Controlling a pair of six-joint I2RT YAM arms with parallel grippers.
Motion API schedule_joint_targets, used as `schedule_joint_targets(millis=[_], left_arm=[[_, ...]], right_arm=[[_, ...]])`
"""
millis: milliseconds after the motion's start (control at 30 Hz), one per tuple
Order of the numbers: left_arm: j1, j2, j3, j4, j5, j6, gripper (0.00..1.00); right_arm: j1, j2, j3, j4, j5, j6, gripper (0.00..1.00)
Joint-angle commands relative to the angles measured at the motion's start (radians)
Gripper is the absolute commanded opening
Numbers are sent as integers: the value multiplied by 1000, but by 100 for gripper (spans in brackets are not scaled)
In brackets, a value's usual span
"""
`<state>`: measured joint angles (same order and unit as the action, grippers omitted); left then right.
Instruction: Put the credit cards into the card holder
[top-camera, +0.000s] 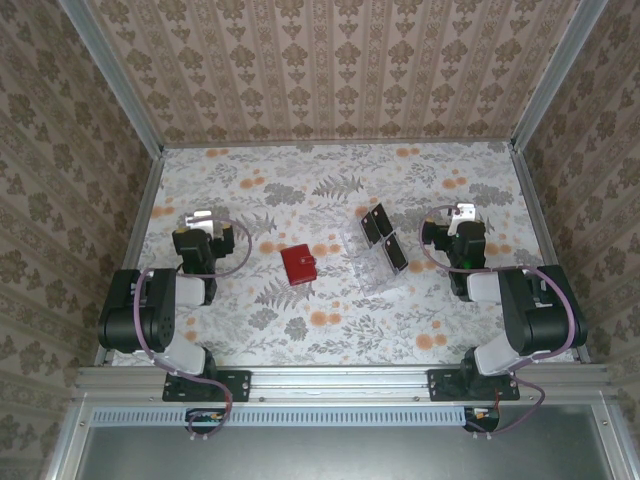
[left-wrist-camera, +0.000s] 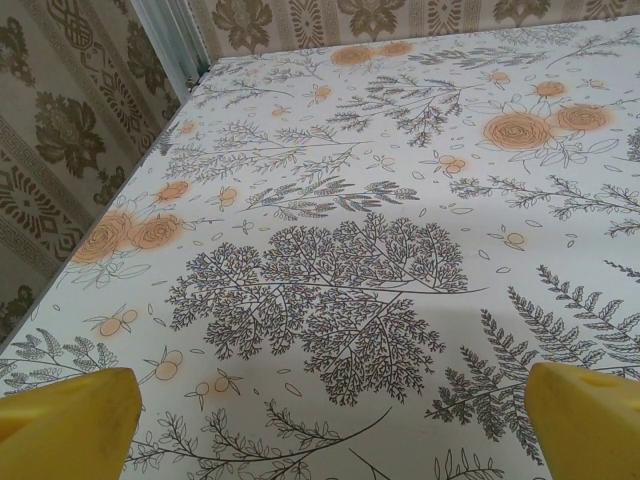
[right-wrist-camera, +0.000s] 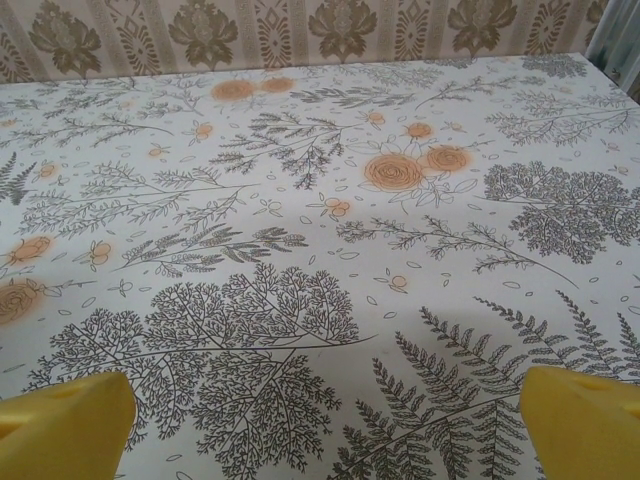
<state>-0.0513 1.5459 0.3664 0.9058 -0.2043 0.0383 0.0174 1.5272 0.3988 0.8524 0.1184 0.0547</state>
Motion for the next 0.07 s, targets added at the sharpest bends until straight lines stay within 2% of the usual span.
schedule_joint_targets(millis=[0,33], left_arm=[[4,3,22,1,18,-8,100],[4,2,22,2,18,-7,100]], right_arm=[[0,1,5,8,-16,-7,100],[0,2,5,8,-14,-9,100]])
